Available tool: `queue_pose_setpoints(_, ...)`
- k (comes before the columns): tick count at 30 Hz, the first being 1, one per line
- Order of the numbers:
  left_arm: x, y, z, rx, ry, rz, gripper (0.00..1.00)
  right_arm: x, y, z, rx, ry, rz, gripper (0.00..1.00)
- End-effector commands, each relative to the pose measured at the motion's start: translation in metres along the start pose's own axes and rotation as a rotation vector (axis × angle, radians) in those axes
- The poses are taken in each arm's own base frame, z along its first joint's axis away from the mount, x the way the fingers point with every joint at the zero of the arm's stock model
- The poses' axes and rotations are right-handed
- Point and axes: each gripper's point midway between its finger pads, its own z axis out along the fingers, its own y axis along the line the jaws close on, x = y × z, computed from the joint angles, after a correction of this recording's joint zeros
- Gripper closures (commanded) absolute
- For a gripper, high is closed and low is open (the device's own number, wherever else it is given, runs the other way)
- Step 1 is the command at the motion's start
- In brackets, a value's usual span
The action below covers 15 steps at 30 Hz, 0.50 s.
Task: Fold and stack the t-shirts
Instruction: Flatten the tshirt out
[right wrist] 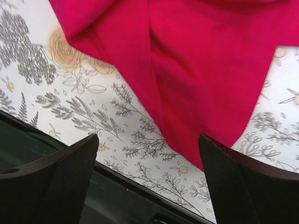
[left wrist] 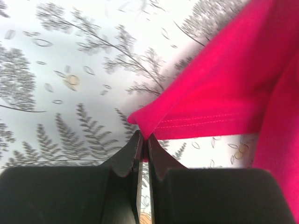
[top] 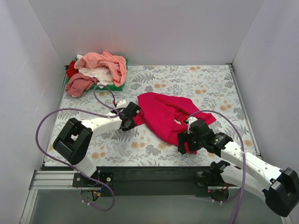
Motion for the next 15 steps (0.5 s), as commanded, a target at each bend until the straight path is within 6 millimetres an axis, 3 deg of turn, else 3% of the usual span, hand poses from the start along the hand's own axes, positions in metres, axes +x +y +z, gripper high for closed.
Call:
queue_pose_setpoints(1, -0.021, 0.020, -0.012, -0.055, -0.083, -0.058, 1.00, -0.003, 0.007, 0.003, 0.046, 0.008, -0.046, 0.07)
queue_pose_setpoints(6, -0.012, 0.017, -0.011, -0.028, -0.051, -0.061, 1.00, 0.003, -0.010, 0.020, 0.166, 0.058, -0.049, 0.09)
queue_pose_setpoints(9, -0.011, 0.017, -0.011, -0.024, -0.049, -0.063, 1.00, -0.002, -0.019, 0.028, 0.220, 0.053, -0.055, 0.16)
queue_pose_setpoints(11, -0.012, 0.016, -0.011, -0.015, -0.052, -0.065, 1.00, -0.006, -0.016, 0.031, 0.217, 0.044, -0.056, 0.32)
queue_pose_setpoints(12, -0.014, 0.014, -0.012, -0.010, -0.056, -0.069, 1.00, -0.007, -0.015, 0.034, 0.212, 0.049, -0.058, 0.43)
queue_pose_setpoints(13, -0.015, 0.014, -0.013, -0.008, -0.061, -0.069, 1.00, -0.012, -0.012, 0.035, 0.199, 0.029, -0.056, 0.67)
queue_pose_setpoints(15, -0.021, 0.011, -0.017, 0.003, -0.076, -0.071, 1.00, -0.023, -0.007, 0.034, 0.183, 0.004, -0.071, 0.83)
